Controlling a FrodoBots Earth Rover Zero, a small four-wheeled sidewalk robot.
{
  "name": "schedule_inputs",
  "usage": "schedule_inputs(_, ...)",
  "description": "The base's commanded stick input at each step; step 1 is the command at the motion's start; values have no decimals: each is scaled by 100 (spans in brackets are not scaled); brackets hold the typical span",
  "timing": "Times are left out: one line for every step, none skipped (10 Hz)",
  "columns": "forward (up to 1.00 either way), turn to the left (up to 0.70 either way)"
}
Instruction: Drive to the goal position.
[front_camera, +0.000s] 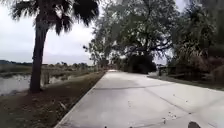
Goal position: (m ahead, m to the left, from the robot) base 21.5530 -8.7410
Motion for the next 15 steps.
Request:
schedule_inputs(85,0)
schedule_inputs(85,0)
schedule_inputs(85,-31)
schedule_inputs(85,-17)
schedule_inputs(85,0)
schedule_inputs(85,0)
schedule_inputs(85,0)
schedule_inputs(85,0)
schedule_inputs(85,0)
schedule_inputs(85,0)
schedule_inputs(85,0)
schedule_inputs(85,0)
schedule_inputs(85,0)
schedule_inputs(85,0)
schedule_inputs(85,0)
